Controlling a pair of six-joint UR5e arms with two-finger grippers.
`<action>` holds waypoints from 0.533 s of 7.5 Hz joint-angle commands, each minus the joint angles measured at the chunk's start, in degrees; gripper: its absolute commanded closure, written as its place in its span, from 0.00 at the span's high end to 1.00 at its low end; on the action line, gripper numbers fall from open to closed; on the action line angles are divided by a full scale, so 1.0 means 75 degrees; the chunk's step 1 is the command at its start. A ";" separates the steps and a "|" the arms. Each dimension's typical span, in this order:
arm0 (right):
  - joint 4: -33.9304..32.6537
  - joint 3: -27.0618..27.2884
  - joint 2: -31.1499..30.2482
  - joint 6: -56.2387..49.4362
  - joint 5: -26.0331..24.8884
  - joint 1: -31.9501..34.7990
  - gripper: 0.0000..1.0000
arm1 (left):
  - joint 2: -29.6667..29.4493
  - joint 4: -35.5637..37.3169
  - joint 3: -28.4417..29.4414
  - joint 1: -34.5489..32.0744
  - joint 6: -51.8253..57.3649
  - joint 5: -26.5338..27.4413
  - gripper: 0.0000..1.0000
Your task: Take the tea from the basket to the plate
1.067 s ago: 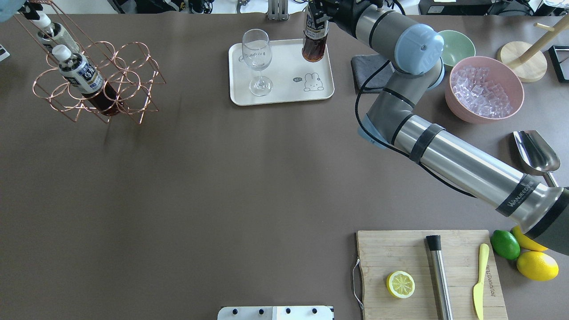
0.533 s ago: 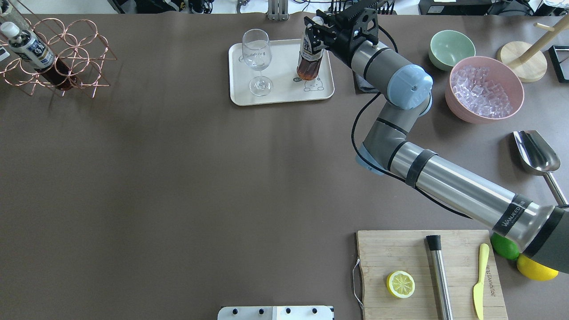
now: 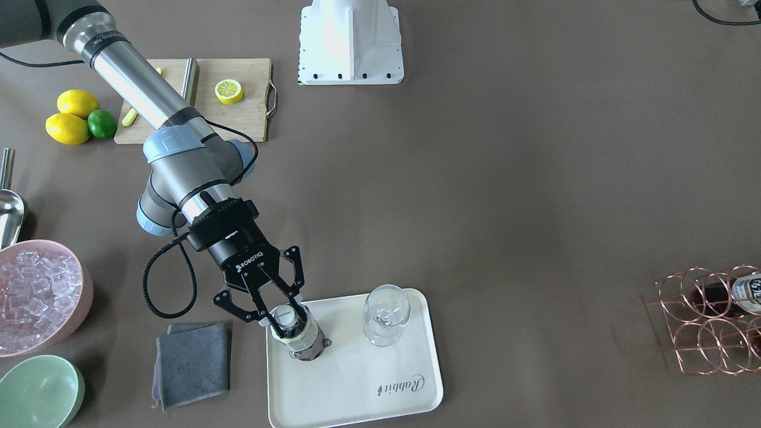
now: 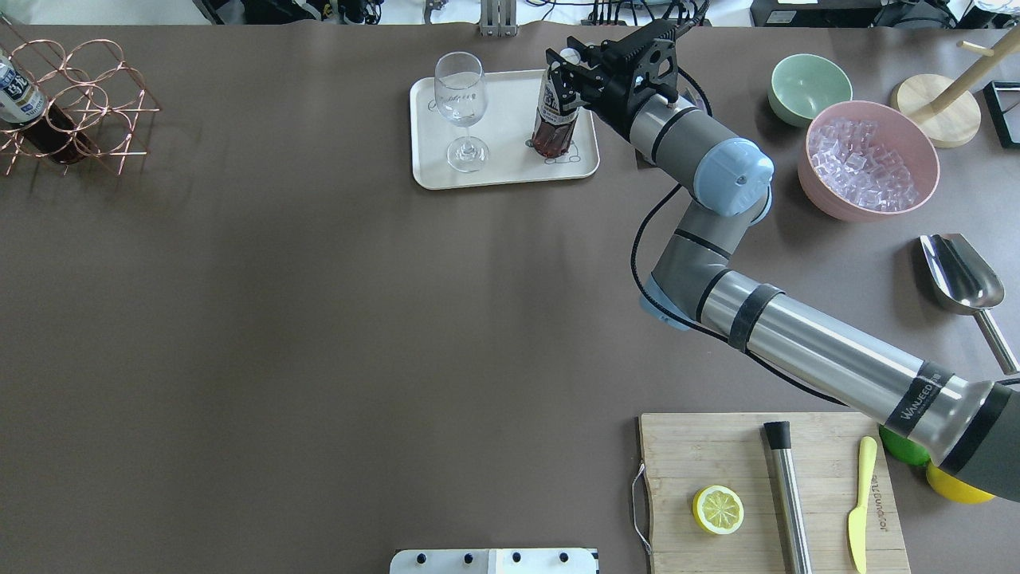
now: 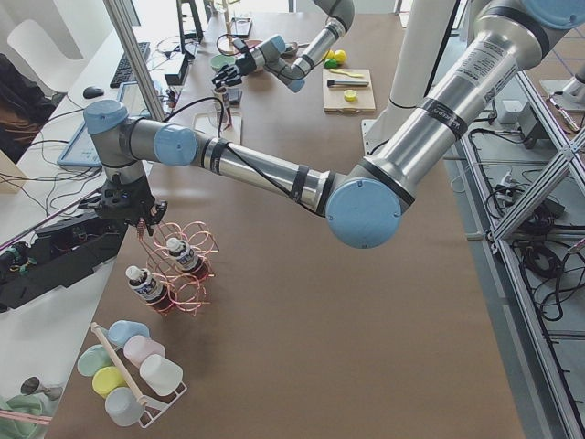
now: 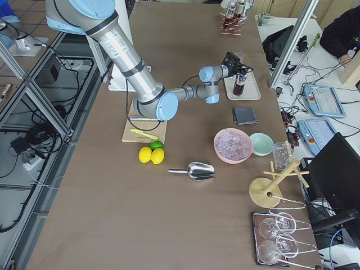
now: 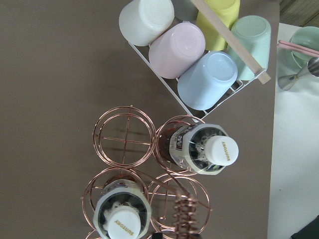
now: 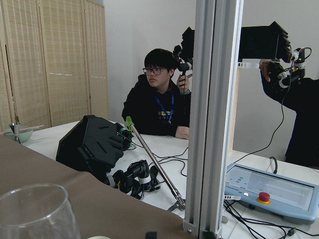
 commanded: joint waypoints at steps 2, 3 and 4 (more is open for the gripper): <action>-0.0038 0.0100 0.0018 0.0314 0.0035 -0.0057 1.00 | 0.0058 -0.0138 0.0025 -0.0038 0.0103 0.0017 0.99; -0.0085 0.0204 0.0007 0.0316 0.0070 -0.0057 1.00 | 0.0070 -0.0138 -0.0010 -0.0039 0.0104 0.0017 0.99; -0.0190 0.0356 -0.0016 0.0327 0.0186 -0.0057 1.00 | 0.0070 -0.0068 -0.0220 -0.0073 0.0359 0.0041 0.99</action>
